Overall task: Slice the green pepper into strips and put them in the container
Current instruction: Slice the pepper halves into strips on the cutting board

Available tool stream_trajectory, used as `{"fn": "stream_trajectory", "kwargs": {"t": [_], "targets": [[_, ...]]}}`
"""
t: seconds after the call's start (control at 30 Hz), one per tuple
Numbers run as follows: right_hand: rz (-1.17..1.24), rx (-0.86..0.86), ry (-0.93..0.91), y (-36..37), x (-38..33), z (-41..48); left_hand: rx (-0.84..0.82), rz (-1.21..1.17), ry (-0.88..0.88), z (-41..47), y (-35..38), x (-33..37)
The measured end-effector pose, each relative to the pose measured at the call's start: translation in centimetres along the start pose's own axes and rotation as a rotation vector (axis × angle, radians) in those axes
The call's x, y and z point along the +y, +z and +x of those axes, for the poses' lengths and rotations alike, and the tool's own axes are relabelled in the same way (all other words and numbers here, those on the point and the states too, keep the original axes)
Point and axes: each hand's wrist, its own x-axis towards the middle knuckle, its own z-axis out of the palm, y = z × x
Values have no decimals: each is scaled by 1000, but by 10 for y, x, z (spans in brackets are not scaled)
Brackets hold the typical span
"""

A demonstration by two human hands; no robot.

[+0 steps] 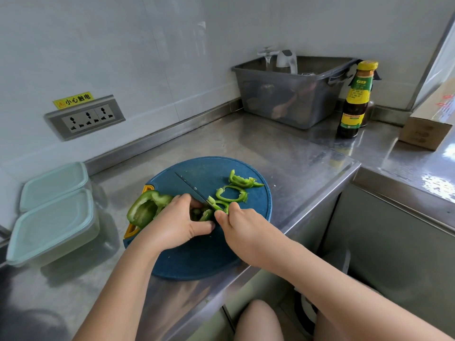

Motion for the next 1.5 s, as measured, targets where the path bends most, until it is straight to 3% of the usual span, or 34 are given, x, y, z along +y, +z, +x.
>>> {"fn": "stream_trajectory", "kwargs": {"t": [0.13, 0.23, 0.43, 0.67, 0.83, 1.13, 1.3, 1.5], "targets": [[119, -86, 131, -12, -15, 19, -20, -5, 16, -4, -1, 4], [-81, -223, 160, -20, -27, 29, -122, -3, 43, -7, -4, 6], [240, -241, 333, -34, -21, 33, 11, 52, 28, -9, -7, 5], [133, 35, 34, -19, 1, -16, 121, 183, 16, -11, 12, 18], [7, 132, -68, 0, 5, -42, 91, 149, 44, -14, 10, 18], [-138, 192, -93, 18, 8, -50, 65, -36, 114, 3, 7, -4], [-113, 175, -99, 17, 8, -54, 54, 30, 81, 2, 4, -1], [-142, 157, -117, 14, 2, -58, 39, 80, 160, -6, 2, 16]]}}
